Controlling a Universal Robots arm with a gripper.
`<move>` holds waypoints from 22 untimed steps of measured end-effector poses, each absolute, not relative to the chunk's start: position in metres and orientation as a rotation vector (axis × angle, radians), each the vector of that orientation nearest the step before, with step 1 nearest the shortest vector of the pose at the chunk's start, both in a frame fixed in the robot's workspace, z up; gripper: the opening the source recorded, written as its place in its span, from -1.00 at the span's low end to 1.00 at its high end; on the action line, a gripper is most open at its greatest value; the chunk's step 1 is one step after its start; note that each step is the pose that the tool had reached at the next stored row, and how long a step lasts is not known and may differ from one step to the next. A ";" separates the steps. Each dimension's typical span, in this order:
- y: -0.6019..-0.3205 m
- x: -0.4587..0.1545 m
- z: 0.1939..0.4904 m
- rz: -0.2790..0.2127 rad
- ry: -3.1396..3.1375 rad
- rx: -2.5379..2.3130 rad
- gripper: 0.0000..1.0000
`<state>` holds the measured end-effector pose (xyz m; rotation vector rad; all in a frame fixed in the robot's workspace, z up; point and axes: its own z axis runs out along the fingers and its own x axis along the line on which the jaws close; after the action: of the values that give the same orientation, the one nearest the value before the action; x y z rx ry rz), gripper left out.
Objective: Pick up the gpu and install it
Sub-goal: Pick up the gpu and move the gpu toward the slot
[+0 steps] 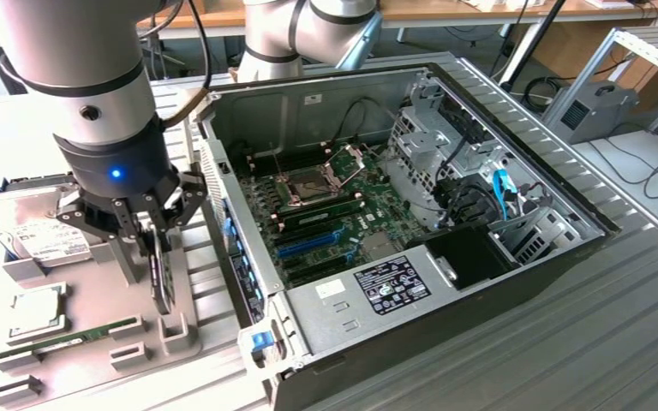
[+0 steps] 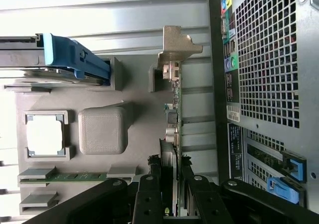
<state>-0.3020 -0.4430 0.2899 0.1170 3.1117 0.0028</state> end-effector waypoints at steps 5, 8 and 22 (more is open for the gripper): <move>-0.443 -0.302 0.292 0.003 3.112 0.117 -0.48; -0.443 -0.302 0.293 0.003 3.112 0.117 -0.48; -0.442 -0.302 0.296 0.003 3.112 0.117 -0.48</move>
<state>-0.3020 -0.4419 0.2963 0.1170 3.1118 0.0026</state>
